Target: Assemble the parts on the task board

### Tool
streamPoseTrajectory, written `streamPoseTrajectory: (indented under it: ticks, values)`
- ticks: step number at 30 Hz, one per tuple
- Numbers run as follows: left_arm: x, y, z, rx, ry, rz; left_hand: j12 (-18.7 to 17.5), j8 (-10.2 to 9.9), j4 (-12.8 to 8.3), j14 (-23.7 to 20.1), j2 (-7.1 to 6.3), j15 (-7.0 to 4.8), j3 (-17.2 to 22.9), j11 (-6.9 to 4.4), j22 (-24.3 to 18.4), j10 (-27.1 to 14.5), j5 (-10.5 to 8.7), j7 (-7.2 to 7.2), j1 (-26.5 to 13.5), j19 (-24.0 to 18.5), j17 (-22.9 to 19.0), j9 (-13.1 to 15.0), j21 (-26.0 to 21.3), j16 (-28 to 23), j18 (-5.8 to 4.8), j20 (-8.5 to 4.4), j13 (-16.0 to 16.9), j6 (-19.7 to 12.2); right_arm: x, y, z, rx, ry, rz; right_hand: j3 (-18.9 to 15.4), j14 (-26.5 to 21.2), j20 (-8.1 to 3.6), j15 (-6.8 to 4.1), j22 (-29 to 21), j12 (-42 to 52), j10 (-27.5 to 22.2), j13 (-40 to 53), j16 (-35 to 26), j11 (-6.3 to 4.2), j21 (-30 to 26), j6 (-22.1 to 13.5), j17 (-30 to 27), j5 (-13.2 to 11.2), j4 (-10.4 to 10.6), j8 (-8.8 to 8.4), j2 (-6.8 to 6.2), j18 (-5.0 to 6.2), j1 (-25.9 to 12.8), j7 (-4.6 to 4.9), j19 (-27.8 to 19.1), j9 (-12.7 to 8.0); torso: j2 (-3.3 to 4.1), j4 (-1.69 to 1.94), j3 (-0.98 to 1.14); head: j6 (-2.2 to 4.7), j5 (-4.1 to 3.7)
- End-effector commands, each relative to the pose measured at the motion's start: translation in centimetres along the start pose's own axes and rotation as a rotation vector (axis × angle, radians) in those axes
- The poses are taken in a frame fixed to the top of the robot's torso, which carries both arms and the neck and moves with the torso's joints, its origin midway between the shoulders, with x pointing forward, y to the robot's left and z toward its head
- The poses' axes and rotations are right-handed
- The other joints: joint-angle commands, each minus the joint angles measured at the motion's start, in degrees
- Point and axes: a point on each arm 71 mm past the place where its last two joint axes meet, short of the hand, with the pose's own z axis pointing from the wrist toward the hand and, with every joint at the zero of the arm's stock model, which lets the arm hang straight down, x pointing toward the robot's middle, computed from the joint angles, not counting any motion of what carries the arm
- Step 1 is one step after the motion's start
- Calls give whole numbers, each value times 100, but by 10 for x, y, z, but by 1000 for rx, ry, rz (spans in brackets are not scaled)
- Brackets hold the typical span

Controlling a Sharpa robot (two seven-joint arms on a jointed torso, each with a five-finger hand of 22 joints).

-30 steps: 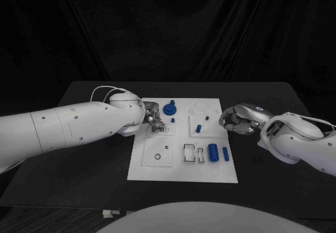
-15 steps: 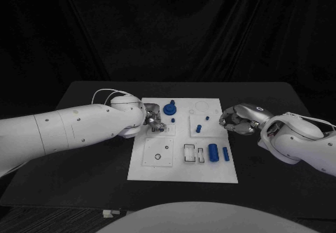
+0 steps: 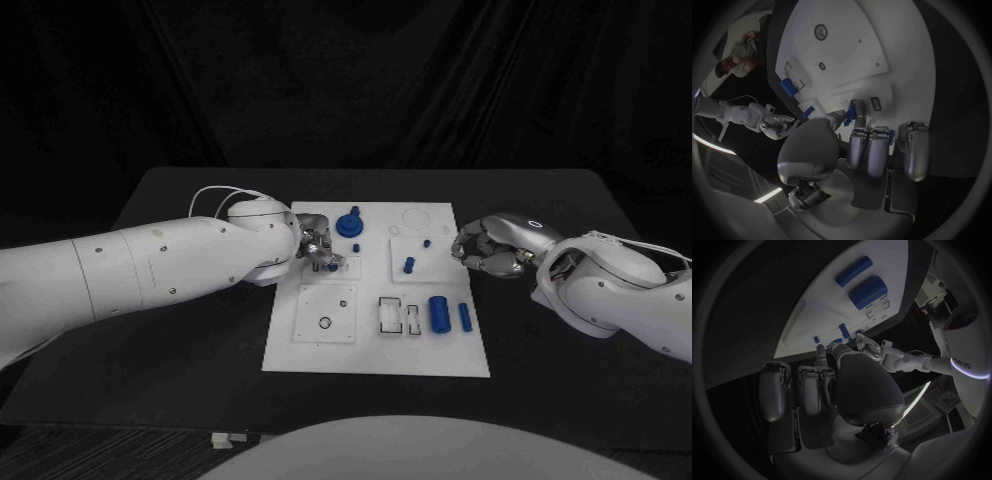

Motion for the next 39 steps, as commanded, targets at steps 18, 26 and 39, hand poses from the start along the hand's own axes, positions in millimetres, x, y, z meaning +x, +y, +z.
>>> streamPoseTrajectory:
  ticks: [18,26,39]
  values:
    - [8,1,2,19,26,-5,-33,-71,414,616,-7,58,-638,86,1199,283,-709,55,-412,-4,1508,-53,-75,15,107,53,1296,-24,2,-1,0,16,7,-2,33,595,42,23,1294,14,589,1510,15,37,-16,52,1509,24,-22,4,5,-20,50,7,301,0,1,0,0,-1,6]
    - [8,5,1,5,27,-6,-26,98,498,616,68,37,-807,54,1201,287,-751,7,-516,2,1508,57,-76,15,108,40,1296,103,2,-2,0,18,8,-2,33,595,42,23,1294,14,589,1510,15,37,-16,52,1509,24,-22,4,5,-20,50,7,301,0,2,0,0,-1,12]
    - [8,9,-1,-5,24,-10,-21,423,497,616,163,-6,-957,1,1201,288,-725,-61,-537,7,1508,328,-82,15,108,1,1293,151,2,-2,0,18,10,-2,33,595,42,23,1294,14,589,1510,15,37,-16,52,1509,24,-22,4,5,-20,50,7,301,0,-1,1,1,-1,18]
